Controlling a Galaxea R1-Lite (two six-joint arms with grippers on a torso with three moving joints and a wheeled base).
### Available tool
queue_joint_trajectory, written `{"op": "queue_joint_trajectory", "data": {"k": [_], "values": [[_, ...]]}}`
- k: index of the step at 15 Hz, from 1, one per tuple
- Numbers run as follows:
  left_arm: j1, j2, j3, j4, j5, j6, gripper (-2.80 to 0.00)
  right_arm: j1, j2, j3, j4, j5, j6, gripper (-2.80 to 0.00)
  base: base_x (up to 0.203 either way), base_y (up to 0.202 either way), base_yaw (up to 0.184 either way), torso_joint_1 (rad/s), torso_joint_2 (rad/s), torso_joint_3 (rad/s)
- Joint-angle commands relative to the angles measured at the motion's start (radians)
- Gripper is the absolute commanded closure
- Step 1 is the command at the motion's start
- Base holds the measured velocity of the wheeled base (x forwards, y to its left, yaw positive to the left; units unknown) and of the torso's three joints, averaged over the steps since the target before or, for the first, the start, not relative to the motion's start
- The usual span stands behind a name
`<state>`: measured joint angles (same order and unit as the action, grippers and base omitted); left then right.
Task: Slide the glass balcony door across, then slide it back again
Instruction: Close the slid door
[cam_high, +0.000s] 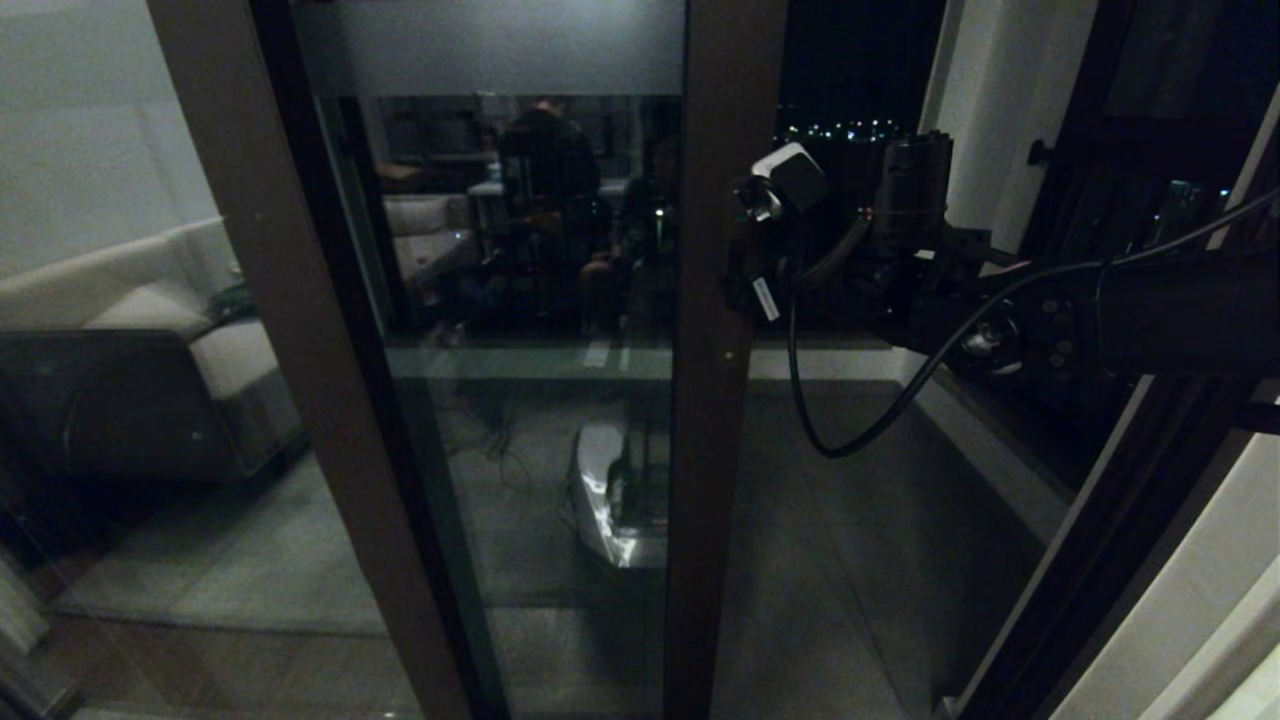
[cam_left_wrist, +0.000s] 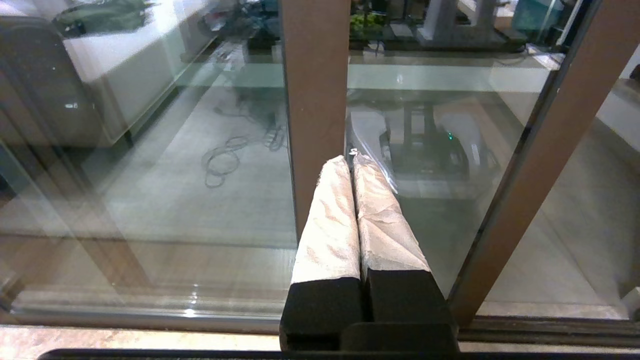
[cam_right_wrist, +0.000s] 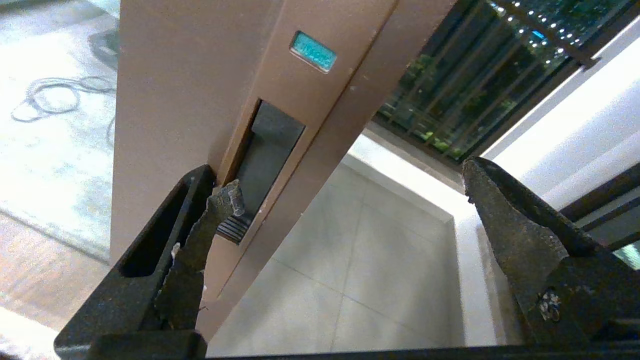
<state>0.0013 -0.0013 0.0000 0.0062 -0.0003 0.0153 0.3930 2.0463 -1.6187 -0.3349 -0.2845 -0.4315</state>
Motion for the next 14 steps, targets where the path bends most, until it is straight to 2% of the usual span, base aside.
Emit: {"op": "queue_joint_trajectory", "data": {"k": [1, 5, 7, 14], "values": [[0.0, 0.0, 0.002, 0.0, 0.0, 0.0, 0.0, -0.19, -0.048, 0.012, -0.005, 0.034, 0.012, -2.8, 0.0, 0.0, 0.0, 0.0, 0.0, 0.0], [0.0, 0.0, 0.002, 0.0, 0.0, 0.0, 0.0, -0.073, -0.264, 0.106, 0.042, 0.185, 0.166, -2.8, 0.0, 0.0, 0.0, 0.0, 0.0, 0.0], [0.0, 0.0, 0.002, 0.0, 0.0, 0.0, 0.0, -0.046, -0.325, 0.147, 0.11, 0.271, 0.2, -2.8, 0.0, 0.0, 0.0, 0.0, 0.0, 0.0], [0.0, 0.0, 0.002, 0.0, 0.0, 0.0, 0.0, -0.045, -0.345, 0.174, 0.131, 0.265, 0.196, -2.8, 0.0, 0.0, 0.0, 0.0, 0.0, 0.0]]}}
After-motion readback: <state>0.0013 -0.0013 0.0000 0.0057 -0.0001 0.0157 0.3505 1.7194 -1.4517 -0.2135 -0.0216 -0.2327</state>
